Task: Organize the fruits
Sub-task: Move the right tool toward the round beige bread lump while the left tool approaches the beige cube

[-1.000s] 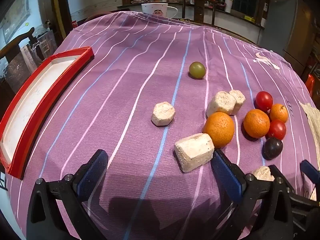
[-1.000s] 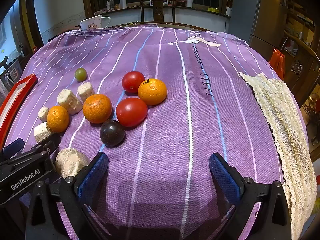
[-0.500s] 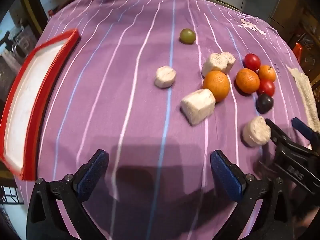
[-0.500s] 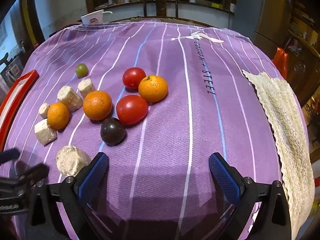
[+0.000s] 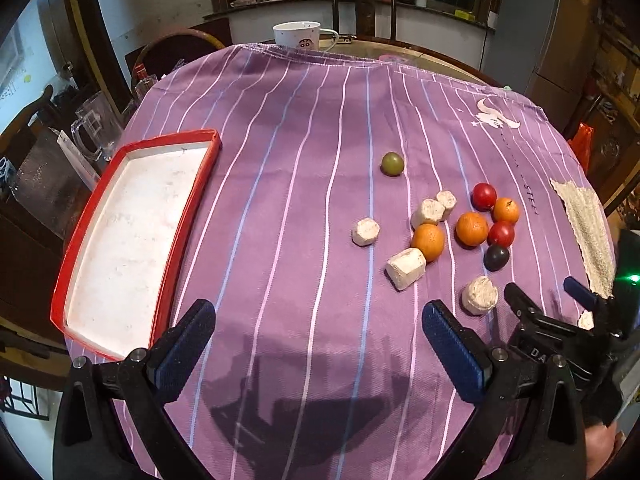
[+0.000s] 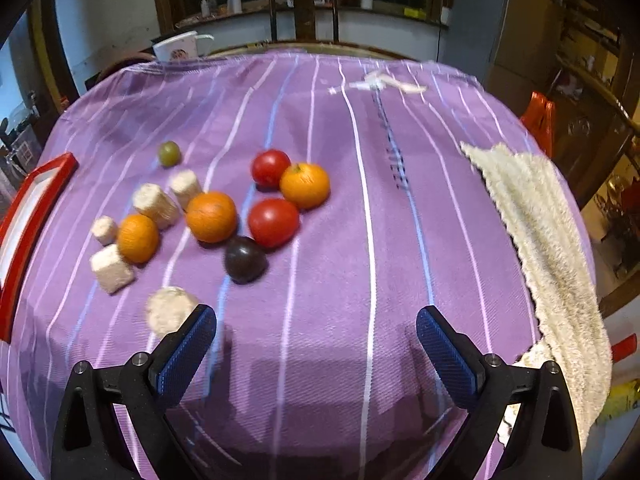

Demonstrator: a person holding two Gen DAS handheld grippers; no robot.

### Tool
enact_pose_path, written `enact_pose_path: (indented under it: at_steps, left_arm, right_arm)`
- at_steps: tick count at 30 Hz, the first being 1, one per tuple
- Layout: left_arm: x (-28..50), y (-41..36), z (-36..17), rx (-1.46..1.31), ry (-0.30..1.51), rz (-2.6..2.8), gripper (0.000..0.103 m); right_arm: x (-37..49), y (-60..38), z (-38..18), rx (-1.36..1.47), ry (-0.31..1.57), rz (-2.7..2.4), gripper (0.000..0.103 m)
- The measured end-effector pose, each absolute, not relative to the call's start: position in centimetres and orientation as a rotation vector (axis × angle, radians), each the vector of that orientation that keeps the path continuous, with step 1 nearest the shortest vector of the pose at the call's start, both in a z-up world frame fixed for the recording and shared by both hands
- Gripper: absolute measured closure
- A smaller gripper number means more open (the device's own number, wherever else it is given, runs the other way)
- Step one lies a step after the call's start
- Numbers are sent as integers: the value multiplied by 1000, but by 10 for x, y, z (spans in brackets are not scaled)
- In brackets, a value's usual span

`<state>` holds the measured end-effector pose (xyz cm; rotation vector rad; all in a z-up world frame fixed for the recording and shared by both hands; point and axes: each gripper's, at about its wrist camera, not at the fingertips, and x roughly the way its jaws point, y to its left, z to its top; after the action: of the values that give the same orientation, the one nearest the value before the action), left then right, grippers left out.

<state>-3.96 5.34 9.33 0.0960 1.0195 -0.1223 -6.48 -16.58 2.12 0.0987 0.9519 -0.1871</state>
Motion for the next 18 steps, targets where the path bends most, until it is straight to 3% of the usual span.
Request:
enact_pose_path:
  at_steps: [5, 18]
  left_arm:
    - [-31, 53, 90, 108, 1035, -132, 5]
    - [-25, 52, 84, 130, 1032, -153, 6]
  right_arm:
    - [-67, -152, 27, 82, 947, -166, 1]
    - [-73, -142, 30, 57, 900, -205, 1]
